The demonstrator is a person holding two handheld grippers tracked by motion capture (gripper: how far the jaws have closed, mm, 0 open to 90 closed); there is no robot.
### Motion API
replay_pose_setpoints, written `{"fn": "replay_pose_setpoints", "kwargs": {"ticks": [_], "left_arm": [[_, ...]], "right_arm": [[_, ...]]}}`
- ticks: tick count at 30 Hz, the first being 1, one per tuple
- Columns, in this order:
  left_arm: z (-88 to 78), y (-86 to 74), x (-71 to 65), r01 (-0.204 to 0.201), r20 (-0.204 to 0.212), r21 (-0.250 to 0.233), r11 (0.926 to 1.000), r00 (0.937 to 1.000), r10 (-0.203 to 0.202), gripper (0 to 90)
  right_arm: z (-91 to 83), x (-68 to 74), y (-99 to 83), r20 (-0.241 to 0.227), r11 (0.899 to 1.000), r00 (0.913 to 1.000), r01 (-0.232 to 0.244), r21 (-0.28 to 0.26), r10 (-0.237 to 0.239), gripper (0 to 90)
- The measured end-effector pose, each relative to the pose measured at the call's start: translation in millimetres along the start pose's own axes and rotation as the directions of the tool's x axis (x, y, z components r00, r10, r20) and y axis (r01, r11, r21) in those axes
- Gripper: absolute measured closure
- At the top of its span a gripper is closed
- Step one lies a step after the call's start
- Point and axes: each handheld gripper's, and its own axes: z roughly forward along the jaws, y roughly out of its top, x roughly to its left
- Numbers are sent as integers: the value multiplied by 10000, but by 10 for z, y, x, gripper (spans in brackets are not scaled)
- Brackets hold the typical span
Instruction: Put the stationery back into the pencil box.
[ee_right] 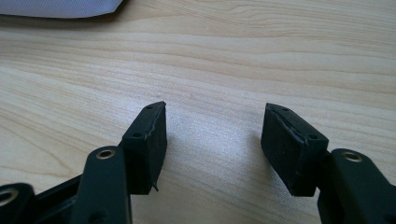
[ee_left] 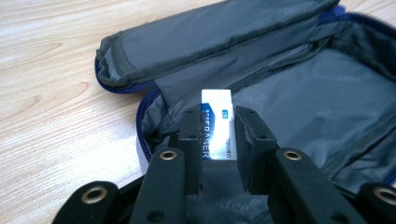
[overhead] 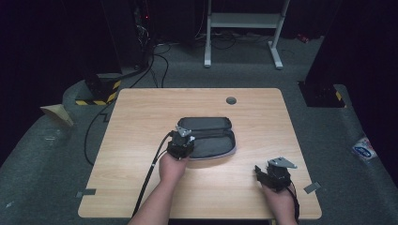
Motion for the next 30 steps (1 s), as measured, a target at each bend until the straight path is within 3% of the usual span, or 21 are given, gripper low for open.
{"fn": "replay_pose_setpoints", "kwargs": {"ticks": [13,18,21,30], "left_arm": [[42,-20,15,-135,-567,451,9989,9983,160,733],[52,-22,12,-99,-647,381,9992,9978,123,730],[34,-22,5,-68,-532,336,9994,9985,86,714],[-130,10,47,134,-53,-275,9995,9999,-135,543]], "right_arm": [[-1,1,0,2,10000,10000,12,12,-12,405],[-1,1,0,0,10000,10000,14,13,-14,405],[-1,1,1,-4,10000,10000,17,14,-17,405],[-1,2,1,-14,10000,10000,9,17,-9,405]]}}
